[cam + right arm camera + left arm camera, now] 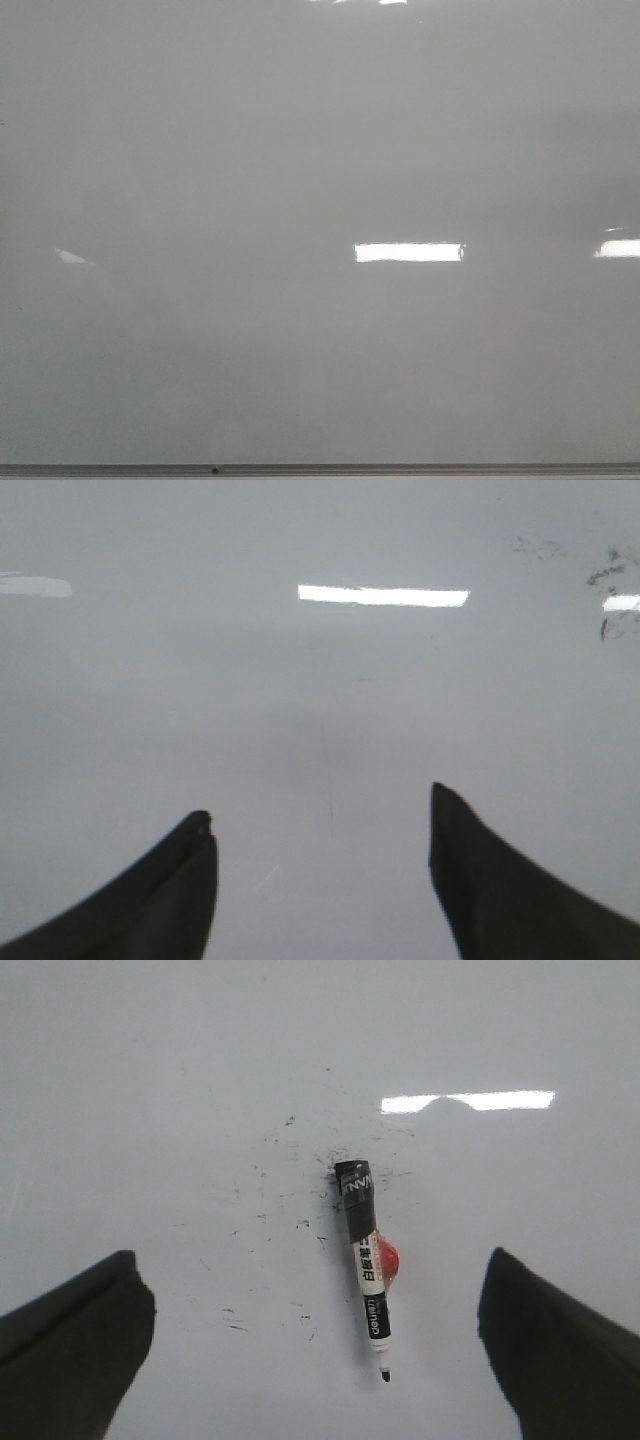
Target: Write number 8 on whiteboard
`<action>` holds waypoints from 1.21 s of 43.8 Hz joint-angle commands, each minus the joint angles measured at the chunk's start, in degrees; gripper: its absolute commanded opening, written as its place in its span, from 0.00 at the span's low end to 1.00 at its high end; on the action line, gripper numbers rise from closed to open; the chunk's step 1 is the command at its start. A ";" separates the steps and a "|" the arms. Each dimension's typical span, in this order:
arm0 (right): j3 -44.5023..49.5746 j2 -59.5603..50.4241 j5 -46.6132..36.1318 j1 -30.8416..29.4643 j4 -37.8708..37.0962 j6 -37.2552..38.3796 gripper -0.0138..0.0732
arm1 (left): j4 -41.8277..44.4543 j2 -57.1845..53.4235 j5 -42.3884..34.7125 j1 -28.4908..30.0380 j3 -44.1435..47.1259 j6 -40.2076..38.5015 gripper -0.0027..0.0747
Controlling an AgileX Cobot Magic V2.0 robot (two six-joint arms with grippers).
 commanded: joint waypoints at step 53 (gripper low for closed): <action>-2.12 0.72 -3.30 -0.34 0.32 -0.05 0.84 | -14.53 62.50 -34.25 -7.55 -9.53 0.56 0.67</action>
